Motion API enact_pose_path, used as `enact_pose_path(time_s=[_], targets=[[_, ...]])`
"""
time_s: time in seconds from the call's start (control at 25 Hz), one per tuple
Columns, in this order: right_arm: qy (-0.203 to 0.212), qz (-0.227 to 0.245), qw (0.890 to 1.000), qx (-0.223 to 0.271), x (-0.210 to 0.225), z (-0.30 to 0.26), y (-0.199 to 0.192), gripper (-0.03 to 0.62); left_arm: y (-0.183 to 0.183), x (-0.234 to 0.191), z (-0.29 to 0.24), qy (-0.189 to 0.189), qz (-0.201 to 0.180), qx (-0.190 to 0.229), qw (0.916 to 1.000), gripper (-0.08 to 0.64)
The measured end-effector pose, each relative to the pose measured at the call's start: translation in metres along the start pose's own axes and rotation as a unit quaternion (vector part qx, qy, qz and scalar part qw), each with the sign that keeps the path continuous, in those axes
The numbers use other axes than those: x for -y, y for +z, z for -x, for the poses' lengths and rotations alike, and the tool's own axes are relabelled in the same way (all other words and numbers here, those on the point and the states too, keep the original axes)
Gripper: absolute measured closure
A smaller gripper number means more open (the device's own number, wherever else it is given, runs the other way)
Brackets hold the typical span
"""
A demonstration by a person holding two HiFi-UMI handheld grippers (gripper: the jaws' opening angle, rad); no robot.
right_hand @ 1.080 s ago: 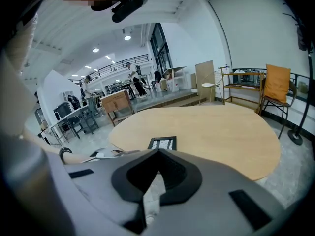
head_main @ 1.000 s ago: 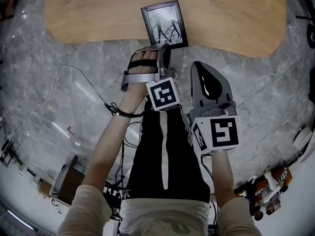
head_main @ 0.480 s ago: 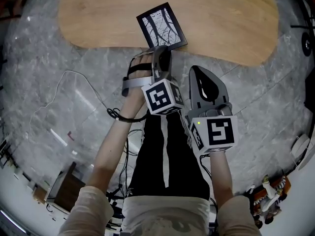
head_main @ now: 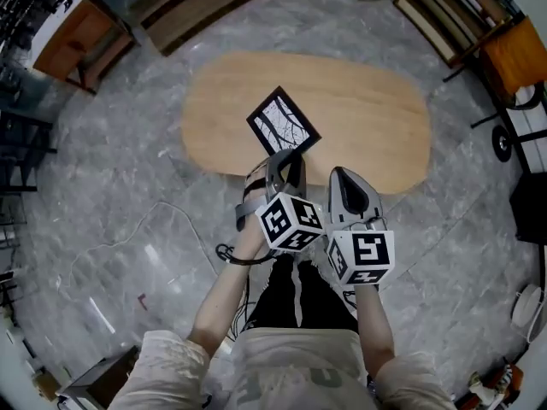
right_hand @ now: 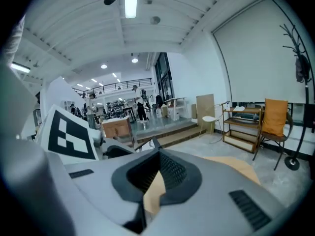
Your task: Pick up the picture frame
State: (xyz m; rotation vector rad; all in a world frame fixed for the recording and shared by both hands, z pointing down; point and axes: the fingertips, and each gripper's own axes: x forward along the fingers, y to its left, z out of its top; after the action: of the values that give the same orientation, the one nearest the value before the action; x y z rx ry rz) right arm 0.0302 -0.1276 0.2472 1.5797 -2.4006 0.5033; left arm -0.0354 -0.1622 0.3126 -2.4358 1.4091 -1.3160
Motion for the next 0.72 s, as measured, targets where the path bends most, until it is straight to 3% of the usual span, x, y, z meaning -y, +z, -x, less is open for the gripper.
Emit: enact_pose_path(time_s=[0.16,0.32,0.52,0.64,0.72], targets=[[0.002,0.004,0.999,0.042,-0.020,0.037,0.077,0.588,0.048,-0.041,0.076,0.027,0.067,0.036,0.9968,0.476],[0.011,0.027,0.996,0.084,-0.036,0.078,0.131,0.586,0.080,-0.069,0.144,0.068,0.127,0.090,0.9855,0.476],[0.015,0.023,0.992,0.122,-0.066,0.108,0.153,0.588,0.087,-0.099,0.206,0.129,0.200,0.151,0.9594,0.476],[0.017,0.040,0.990,0.132,-0.081,0.114,0.150,0.588,0.083,-0.104,0.226,0.124,0.251,0.201,0.9388,0.476],[0.021,0.053,0.990,0.127,-0.088,0.113,0.143,0.588,0.077,-0.101,0.231,0.106,0.274,0.223,0.9293,0.476]])
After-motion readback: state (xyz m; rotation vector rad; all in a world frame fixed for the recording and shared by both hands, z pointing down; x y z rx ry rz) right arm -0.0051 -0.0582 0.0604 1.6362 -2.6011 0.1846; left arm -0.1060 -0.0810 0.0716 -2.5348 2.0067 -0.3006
